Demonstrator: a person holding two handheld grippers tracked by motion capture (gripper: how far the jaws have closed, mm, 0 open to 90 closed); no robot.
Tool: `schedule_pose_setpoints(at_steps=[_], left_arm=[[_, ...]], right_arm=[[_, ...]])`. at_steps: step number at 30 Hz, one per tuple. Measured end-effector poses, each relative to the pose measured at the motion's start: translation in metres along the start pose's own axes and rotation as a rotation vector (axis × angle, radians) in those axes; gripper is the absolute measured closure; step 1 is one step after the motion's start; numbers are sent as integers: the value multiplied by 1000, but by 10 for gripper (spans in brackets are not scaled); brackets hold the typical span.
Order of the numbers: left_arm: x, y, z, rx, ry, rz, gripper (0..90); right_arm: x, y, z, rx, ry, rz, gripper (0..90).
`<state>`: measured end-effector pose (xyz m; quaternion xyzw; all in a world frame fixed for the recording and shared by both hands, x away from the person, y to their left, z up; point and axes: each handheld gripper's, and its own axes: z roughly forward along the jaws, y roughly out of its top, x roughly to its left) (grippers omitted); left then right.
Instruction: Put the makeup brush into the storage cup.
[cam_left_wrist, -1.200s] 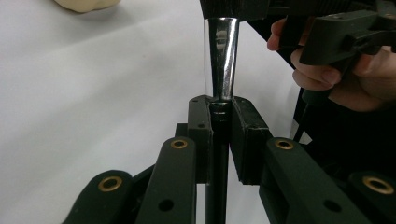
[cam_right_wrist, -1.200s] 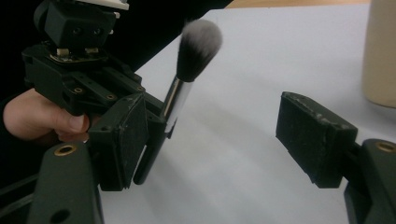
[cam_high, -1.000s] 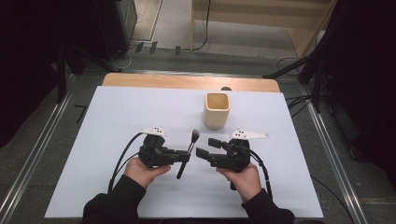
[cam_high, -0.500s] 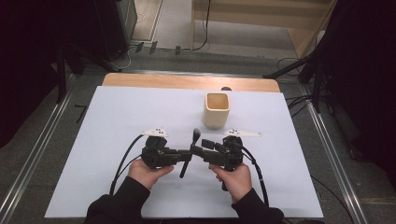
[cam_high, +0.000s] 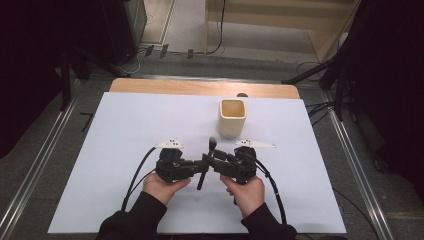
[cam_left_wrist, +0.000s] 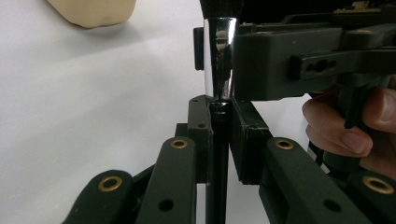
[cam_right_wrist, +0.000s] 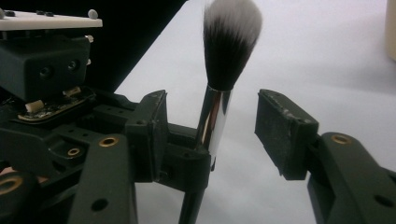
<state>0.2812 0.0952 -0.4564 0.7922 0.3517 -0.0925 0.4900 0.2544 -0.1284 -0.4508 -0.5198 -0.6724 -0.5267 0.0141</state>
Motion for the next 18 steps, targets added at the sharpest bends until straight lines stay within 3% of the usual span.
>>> schedule_pose_setpoints(at_steps=[3, 7, 13, 18], left_arm=[[-1, 0, 1, -9, -2, 3, 806], [-4, -1, 4, -6, -1, 20, 806], [-8, -3, 7, -36, 3, 17, 806], [-7, -3, 8, -32, -4, 16, 806]], right_arm=[[0, 0, 0, -1, 17, 6, 548], [0, 0, 0, 0, 10, -1, 589], [0, 0, -1, 2, 15, 1, 684], [-2, -1, -1, 5, 17, 13, 759]])
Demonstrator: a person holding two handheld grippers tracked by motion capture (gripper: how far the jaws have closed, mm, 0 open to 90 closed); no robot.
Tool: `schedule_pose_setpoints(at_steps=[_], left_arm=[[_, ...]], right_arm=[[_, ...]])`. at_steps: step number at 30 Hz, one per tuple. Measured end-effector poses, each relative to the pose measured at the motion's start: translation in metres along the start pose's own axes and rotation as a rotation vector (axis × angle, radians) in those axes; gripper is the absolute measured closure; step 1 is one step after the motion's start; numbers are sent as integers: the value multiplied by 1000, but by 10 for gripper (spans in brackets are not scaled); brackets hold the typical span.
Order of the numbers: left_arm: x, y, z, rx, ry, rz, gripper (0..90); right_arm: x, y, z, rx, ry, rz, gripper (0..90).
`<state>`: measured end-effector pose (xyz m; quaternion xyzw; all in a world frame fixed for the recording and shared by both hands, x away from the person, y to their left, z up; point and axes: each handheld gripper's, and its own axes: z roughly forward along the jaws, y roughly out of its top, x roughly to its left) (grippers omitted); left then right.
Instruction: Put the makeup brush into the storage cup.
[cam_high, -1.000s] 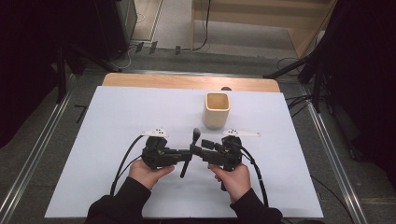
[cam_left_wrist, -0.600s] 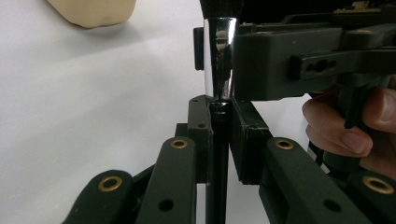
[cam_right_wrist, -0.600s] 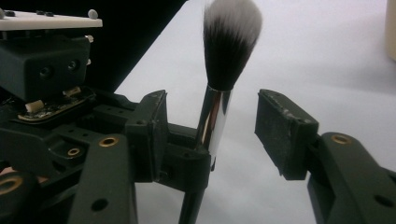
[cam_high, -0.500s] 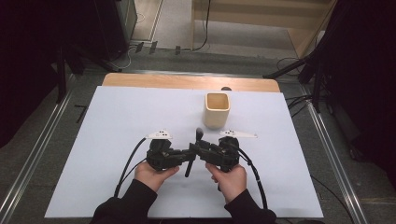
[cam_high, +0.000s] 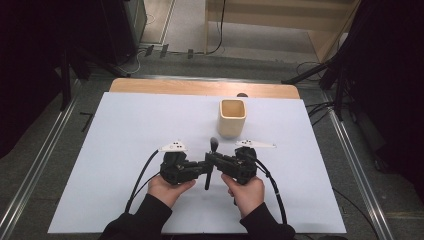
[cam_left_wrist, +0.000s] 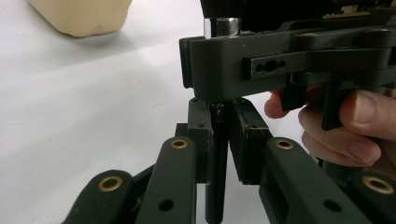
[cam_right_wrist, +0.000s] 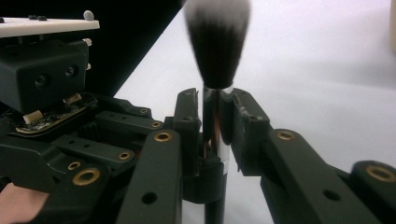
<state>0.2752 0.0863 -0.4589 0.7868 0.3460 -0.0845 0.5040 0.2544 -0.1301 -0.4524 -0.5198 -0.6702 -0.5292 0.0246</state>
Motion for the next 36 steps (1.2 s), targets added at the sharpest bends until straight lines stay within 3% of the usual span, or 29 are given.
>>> schedule_pose_setpoints(at_steps=[6, 19, 27, 28, 36], left_arm=[[0, 0, 0, -3, -5, -4, 806], [2, 1, 1, 14, -14, 3, 784], [6, 3, -2, 46, -10, -4, 616], [7, 3, -3, 51, -11, -9, 543], [12, 7, -11, 87, 6, 2, 417]], right_arm=[[-3, 1, -1, 9, 13, 29, 774], [-5, 2, -1, 23, 23, 30, 777], [-8, 2, -2, 13, -8, -7, 777], [-10, 2, -3, 13, -14, -6, 777], [-13, 4, -5, 14, -23, -22, 777]])
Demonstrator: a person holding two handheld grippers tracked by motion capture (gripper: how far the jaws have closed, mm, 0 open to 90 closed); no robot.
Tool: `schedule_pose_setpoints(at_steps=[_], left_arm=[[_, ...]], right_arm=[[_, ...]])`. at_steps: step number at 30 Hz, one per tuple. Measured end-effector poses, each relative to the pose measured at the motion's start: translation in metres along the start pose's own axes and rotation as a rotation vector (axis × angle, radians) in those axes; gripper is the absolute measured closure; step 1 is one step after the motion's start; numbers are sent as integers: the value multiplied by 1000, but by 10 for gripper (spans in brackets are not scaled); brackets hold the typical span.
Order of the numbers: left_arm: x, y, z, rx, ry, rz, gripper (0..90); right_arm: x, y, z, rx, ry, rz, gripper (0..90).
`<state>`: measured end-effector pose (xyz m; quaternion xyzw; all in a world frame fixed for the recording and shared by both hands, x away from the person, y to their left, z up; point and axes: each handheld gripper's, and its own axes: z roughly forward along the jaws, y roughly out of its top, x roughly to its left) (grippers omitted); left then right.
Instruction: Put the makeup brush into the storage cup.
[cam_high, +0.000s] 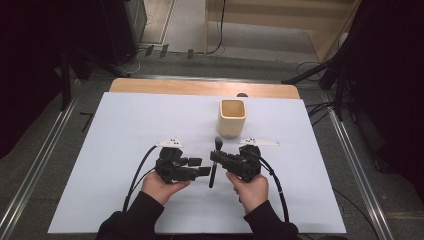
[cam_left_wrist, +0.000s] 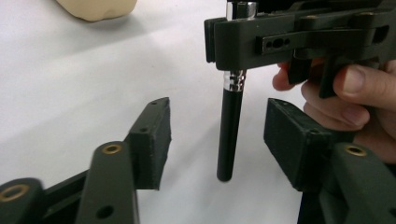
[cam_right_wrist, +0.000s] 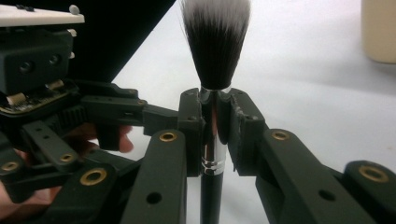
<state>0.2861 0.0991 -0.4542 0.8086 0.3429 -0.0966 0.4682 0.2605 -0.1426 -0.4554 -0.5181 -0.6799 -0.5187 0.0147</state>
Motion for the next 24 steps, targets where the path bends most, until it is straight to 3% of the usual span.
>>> schedule_pose_setpoints(at_steps=[3, 7, 12, 17, 24], left_arm=[[1, 1, -3, 3, -6, -2, 377], [0, 2, -6, 56, 4, 26, 349], [1, 3, -9, 74, 2, 35, 320], [2, 2, -11, 130, -4, 51, 295], [1, 0, -15, 163, 32, 105, 284]], right_arm=[[-1, 0, -1, -5, -10, -45, 777], [-1, 0, -2, -4, -18, -64, 777], [-1, 1, -3, -2, -30, -83, 777], [-3, 2, -4, 12, -22, -108, 777], [-4, 4, -6, 31, -34, -137, 777]])
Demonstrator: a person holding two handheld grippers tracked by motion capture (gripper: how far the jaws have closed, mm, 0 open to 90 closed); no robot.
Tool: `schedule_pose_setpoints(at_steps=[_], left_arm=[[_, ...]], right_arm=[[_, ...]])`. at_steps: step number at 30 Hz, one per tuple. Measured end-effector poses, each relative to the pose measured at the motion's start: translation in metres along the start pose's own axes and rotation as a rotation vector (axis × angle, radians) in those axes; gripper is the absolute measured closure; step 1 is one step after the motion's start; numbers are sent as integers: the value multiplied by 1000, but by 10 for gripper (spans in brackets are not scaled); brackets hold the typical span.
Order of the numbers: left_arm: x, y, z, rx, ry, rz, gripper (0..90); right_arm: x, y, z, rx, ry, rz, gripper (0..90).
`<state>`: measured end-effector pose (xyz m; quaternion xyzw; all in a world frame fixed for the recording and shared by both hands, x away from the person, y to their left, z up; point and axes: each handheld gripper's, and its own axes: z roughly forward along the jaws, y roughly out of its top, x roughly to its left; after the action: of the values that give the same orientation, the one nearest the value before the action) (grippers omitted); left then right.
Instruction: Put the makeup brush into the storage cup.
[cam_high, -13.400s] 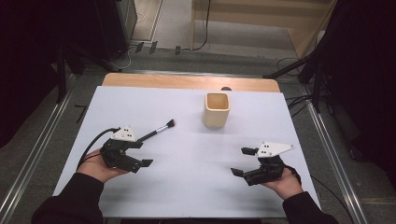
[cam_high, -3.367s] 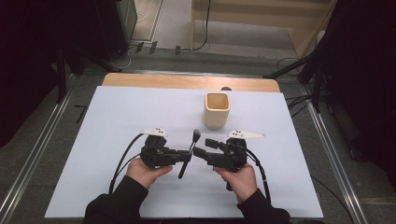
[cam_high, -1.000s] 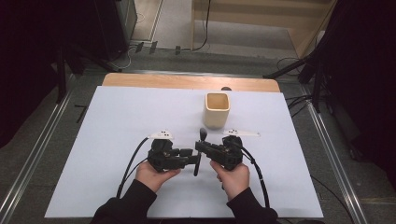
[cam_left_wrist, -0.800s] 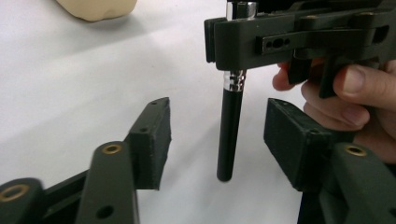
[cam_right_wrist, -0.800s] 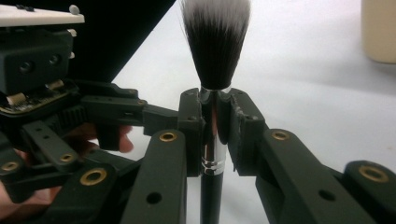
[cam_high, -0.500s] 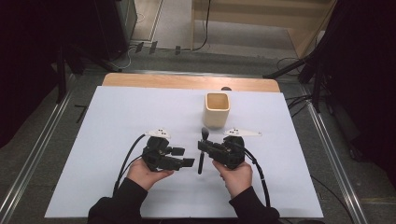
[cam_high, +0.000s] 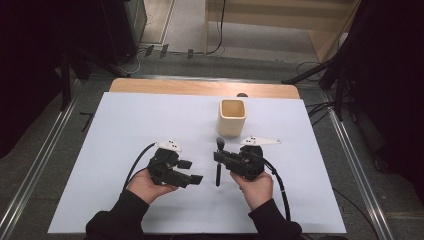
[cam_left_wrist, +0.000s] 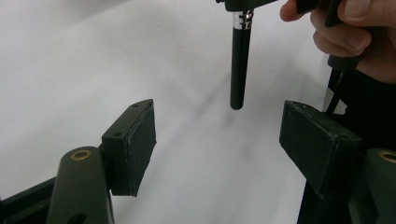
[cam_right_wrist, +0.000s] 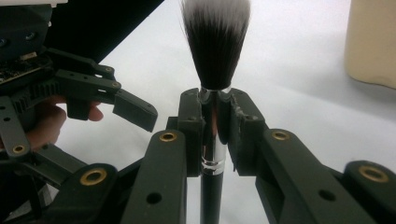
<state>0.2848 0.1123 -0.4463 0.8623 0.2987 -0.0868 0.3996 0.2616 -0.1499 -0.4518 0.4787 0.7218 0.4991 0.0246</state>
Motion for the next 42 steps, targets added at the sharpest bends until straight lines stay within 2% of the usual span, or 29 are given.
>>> schedule_pose_setpoints(at_steps=[3, 8, 17, 19, 20, 23, 32, 42], left_arm=[[1, -1, -3, 7, 6, 1, 279], [0, -2, -9, 10, 46, 66, 268], [4, -8, -16, 66, 93, 77, 267], [5, -9, -17, 77, 103, 86, 267], [5, -11, -17, 82, 126, 97, 267], [5, -13, -19, 96, 134, 107, 267], [11, -20, -27, 106, 173, 125, 270], [20, -31, -41, 125, 190, 124, 270]], right_arm=[[-1, 0, 0, 4, 2, 2, 777], [-1, 0, 1, 13, 8, -5, 777], [-2, 0, -1, 16, 12, -13, 777], [-2, 0, -1, 16, 12, -16, 777], [-2, 0, -1, 18, 13, -18, 777], [-2, 0, -2, 18, 13, -22, 777], [-2, 0, -4, 16, 19, -34, 777], [-3, 0, -6, 8, 12, -27, 777]])
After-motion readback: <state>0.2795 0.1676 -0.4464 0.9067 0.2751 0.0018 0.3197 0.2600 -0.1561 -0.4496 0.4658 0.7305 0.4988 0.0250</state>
